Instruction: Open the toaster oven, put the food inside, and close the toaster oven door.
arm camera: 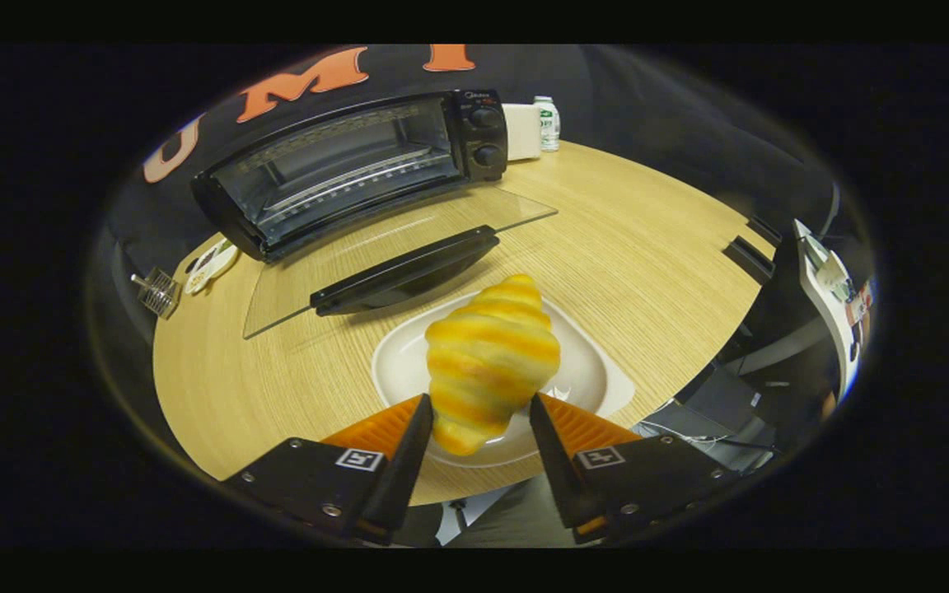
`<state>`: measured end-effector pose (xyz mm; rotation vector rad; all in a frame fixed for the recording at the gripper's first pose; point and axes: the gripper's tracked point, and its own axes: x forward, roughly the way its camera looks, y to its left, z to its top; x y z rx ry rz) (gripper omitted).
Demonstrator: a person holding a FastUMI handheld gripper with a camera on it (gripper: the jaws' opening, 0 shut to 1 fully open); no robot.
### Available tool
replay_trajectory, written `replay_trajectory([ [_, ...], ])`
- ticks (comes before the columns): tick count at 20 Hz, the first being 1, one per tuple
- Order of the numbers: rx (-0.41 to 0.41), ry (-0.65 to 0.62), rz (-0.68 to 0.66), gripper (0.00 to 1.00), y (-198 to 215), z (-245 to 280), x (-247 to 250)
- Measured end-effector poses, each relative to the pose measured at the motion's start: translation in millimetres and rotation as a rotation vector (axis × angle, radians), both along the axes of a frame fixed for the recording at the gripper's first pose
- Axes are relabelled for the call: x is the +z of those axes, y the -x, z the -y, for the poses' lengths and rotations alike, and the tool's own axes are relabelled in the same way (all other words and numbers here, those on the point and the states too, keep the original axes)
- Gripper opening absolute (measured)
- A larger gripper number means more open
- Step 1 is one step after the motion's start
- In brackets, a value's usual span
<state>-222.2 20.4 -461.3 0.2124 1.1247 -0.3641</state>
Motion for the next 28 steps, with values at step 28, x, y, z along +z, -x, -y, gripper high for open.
replay_trajectory([
  [28, 0.104, -0.610, 0.398, 0.39, -192, -61, 98],
])
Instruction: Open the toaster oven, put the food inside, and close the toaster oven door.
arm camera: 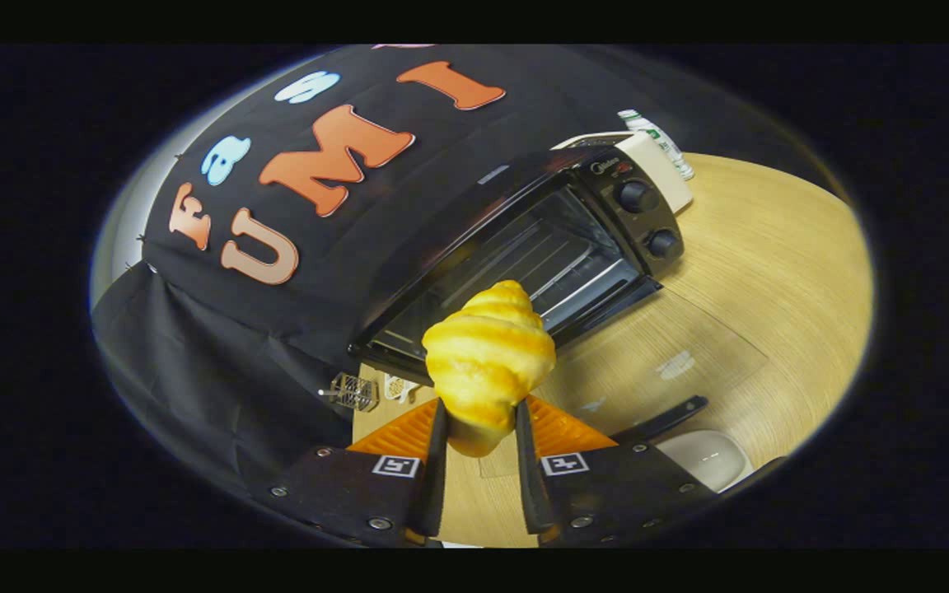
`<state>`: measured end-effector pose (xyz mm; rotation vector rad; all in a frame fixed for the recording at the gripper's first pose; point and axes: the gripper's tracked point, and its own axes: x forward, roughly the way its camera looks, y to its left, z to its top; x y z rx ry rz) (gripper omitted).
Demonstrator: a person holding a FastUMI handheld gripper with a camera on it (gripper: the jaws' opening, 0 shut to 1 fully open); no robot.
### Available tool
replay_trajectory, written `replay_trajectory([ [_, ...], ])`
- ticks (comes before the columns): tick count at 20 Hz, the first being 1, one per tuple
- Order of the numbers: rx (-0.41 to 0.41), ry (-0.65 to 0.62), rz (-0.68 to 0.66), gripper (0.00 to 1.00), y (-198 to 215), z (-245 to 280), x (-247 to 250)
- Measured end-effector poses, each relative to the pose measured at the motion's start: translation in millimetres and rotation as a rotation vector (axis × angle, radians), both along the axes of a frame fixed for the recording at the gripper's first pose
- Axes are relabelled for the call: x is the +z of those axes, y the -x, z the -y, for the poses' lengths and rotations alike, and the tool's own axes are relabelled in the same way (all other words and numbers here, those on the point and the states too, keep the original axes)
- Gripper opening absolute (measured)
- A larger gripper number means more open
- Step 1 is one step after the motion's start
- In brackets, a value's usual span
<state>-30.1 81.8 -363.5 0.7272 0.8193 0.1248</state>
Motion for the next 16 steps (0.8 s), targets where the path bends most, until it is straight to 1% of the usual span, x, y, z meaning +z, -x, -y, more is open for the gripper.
replay_trajectory([
  [5, -0.033, -0.065, 0.008, 0.39, -40, -12, -14],
  [9, -0.071, -0.097, 0.007, 0.39, -63, -12, -26],
  [16, -0.141, -0.213, 0.003, 0.39, -103, -22, -36],
])
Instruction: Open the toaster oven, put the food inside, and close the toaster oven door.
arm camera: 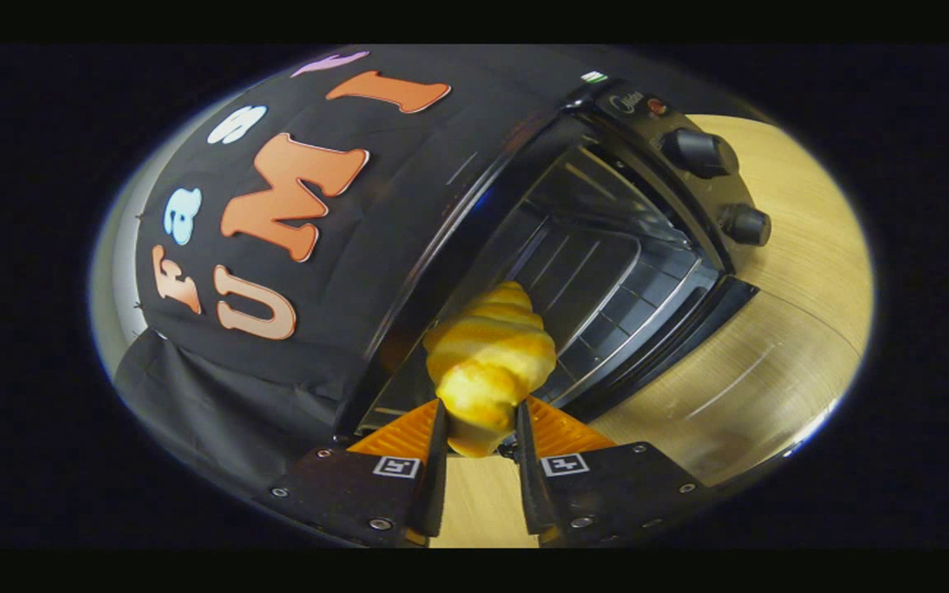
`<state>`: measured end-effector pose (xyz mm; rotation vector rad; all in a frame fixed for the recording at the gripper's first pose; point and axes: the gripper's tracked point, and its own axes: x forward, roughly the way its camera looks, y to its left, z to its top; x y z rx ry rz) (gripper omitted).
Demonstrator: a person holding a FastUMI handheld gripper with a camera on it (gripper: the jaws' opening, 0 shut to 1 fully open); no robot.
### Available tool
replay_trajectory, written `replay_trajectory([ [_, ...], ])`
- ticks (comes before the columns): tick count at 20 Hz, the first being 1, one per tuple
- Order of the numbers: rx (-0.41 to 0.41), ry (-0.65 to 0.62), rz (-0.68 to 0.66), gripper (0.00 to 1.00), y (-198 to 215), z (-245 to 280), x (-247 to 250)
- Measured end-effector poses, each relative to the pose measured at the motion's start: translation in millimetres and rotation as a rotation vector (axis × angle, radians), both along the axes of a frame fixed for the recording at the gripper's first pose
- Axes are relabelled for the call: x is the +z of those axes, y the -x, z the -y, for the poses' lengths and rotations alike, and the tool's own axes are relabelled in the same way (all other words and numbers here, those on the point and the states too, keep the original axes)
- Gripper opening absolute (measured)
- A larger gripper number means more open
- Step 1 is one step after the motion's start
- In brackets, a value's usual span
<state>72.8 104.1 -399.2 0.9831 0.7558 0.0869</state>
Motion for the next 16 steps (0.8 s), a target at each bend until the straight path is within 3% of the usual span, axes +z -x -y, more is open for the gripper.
replay_trajectory([
  [5, -0.046, -0.044, -0.011, 0.40, -20, -6, -8],
  [12, -0.056, -0.028, -0.038, 0.63, -22, -11, -15],
  [16, -0.055, -0.006, -0.037, 0.67, -19, -10, -16],
])
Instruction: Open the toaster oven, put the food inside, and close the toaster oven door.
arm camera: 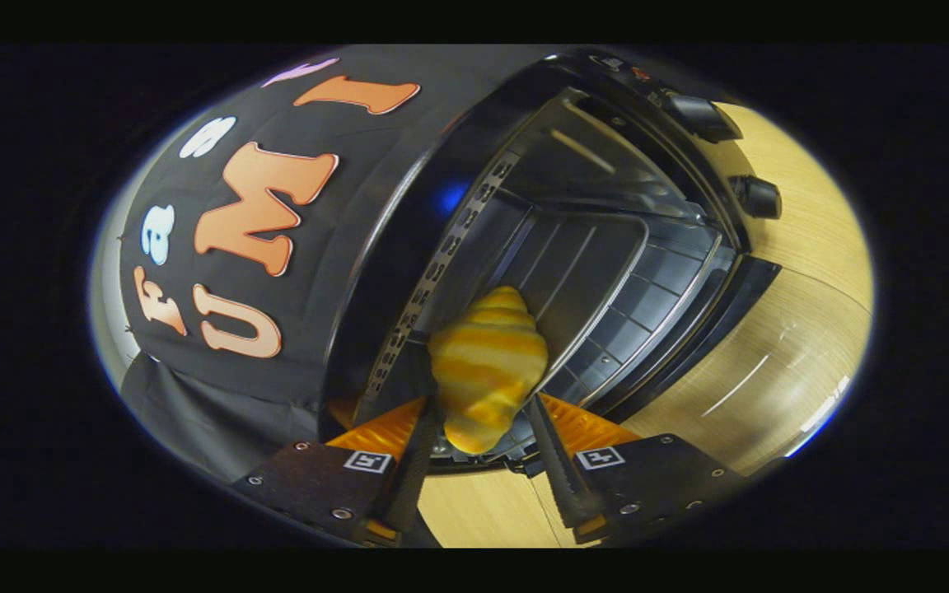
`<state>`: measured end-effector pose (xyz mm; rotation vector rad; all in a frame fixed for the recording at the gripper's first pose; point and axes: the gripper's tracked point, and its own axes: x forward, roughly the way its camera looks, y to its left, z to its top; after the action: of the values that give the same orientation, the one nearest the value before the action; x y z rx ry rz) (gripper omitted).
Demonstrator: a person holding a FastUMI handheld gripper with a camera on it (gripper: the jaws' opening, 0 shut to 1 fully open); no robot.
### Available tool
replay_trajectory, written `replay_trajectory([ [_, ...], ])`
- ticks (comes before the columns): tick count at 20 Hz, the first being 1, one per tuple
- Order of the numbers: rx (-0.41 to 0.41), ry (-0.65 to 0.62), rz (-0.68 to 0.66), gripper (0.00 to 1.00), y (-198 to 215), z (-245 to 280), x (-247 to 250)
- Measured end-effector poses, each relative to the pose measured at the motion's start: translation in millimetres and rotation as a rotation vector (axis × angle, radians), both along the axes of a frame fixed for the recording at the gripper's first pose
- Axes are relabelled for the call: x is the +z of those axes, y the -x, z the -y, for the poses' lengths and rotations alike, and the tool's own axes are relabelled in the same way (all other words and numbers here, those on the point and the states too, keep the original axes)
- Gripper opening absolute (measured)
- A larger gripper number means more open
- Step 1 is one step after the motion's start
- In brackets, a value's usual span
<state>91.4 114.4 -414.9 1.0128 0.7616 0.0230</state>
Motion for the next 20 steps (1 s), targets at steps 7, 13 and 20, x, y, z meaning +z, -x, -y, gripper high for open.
replay_trajectory([
  [7, 0.026, 0.000, 0.034, 0.91, 30, -1, 19],
  [13, 0.118, 0.109, 0.078, 0.98, 78, 8, 41],
  [20, 0.237, 0.391, 0.084, 0.98, 138, 44, 34],
])
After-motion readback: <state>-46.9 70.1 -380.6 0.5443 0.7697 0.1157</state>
